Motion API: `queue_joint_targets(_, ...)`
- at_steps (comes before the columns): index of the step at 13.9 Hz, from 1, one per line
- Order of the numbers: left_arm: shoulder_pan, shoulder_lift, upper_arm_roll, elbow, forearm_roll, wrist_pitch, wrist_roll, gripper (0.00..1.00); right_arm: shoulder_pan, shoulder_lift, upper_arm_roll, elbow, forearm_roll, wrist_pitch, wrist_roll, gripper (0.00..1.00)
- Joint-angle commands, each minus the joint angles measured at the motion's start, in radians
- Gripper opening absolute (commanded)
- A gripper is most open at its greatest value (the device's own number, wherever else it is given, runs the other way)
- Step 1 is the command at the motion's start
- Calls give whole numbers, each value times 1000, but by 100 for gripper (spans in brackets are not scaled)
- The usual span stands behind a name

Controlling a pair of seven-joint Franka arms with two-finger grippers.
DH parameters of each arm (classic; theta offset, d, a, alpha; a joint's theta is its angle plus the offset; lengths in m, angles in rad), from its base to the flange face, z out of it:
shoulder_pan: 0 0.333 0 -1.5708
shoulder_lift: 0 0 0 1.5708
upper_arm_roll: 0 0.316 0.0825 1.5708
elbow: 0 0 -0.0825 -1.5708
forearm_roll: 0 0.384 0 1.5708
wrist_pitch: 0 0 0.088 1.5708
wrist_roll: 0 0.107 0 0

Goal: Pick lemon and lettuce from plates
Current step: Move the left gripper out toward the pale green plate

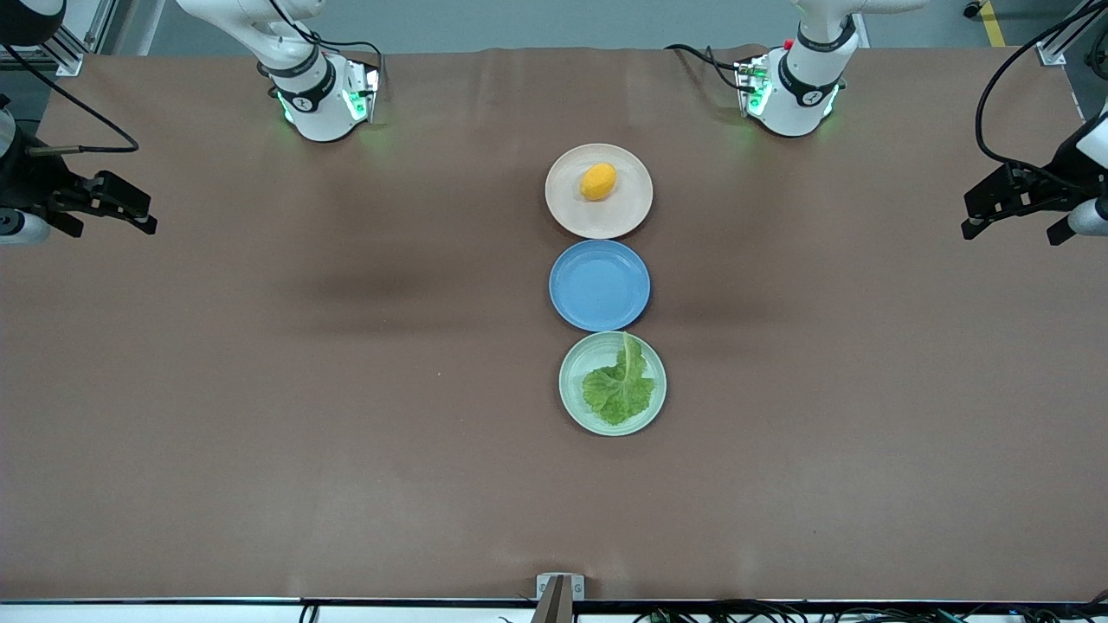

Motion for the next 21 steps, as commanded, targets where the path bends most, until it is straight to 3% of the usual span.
queue_joint_targets(1, 0, -6, 6, -4, -21, -10, 8, 100, -11, -22, 6, -18, 14, 8, -16, 100)
queue_joint_targets(7, -1, -2, 6, -4, -22, -10, -4, 100, -11, -22, 7, -18, 14, 10, -16, 100)
queue_joint_targets(13, -21, 86, -29, 5, -48, -10, -82, 100, -9, -16, 7, -3, 14, -1, -10, 100)
queue_joint_targets(17, -46, 187, -107, 22, -93, 2, -321, 100, -13, 24, 7, 22, 13, -4, -5, 100)
queue_joint_targets(21, -174, 342, -118, 71, -84, 70, -629, 100, -17, 113, 7, 35, 14, 11, -20, 100)
